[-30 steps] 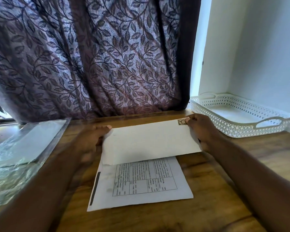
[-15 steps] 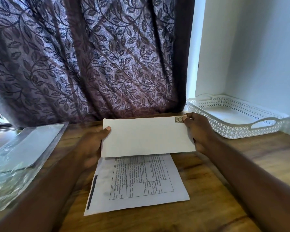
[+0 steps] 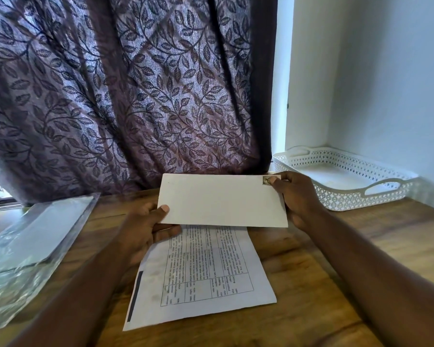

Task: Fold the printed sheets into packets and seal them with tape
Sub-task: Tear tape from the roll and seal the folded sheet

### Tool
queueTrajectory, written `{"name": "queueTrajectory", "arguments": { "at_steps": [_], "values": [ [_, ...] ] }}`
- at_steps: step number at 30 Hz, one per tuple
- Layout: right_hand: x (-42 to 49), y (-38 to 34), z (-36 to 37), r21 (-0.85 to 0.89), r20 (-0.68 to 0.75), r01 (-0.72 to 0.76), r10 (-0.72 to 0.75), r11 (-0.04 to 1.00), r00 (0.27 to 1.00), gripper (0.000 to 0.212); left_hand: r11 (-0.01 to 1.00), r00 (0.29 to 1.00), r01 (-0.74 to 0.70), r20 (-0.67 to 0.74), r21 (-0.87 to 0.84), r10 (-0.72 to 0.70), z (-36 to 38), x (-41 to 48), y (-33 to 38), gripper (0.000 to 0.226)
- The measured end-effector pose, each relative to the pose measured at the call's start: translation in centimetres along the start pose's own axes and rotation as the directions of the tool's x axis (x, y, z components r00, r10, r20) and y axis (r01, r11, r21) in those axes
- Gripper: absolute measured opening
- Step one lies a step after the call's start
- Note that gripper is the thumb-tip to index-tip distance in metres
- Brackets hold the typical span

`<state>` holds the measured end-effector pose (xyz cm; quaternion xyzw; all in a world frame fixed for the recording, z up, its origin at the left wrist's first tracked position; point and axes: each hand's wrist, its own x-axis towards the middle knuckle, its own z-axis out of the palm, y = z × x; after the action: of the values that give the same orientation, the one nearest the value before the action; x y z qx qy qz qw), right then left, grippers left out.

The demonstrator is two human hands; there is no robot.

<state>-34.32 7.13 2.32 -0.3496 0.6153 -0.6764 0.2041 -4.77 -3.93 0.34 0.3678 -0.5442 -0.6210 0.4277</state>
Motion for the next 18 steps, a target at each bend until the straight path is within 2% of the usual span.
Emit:
{"name": "queueTrajectory", "arguments": {
  "at_steps": [4, 8, 14, 18],
  "values": [
    [-0.2, 0.0, -0.4, 0.037, 0.062, 0.004, -0.006, 0.999, 0.998, 0.017, 1.0, 1.0, -0.023, -0.004, -0.014, 0.023, 0.6, -0.3, 0.2, 0.024],
    [0.4, 0.5, -1.5, -0.059, 0.114, 0.027, -0.02, 0.998, 0.993, 0.026, 0.998, 0.998, -0.052, -0.021, -0.021, 0.051, 0.8, -0.6, 0.5, 0.026],
    [0.8, -0.2, -3.2, -0.212, 0.147, 0.071, -0.04, 0.975, 0.988, 0.01, 0.997, 0.998, -0.07, -0.01, -0.033, 0.069, 1.2, -0.8, 0.8, 0.024],
    [0.0, -1.5, -4.4, -0.218, 0.181, 0.077, -0.038, 0.973, 0.983, 0.006, 0.996, 0.997, -0.074, -0.035, -0.058, 0.072, 1.5, -0.8, 1.4, 0.023]
  ]
}}
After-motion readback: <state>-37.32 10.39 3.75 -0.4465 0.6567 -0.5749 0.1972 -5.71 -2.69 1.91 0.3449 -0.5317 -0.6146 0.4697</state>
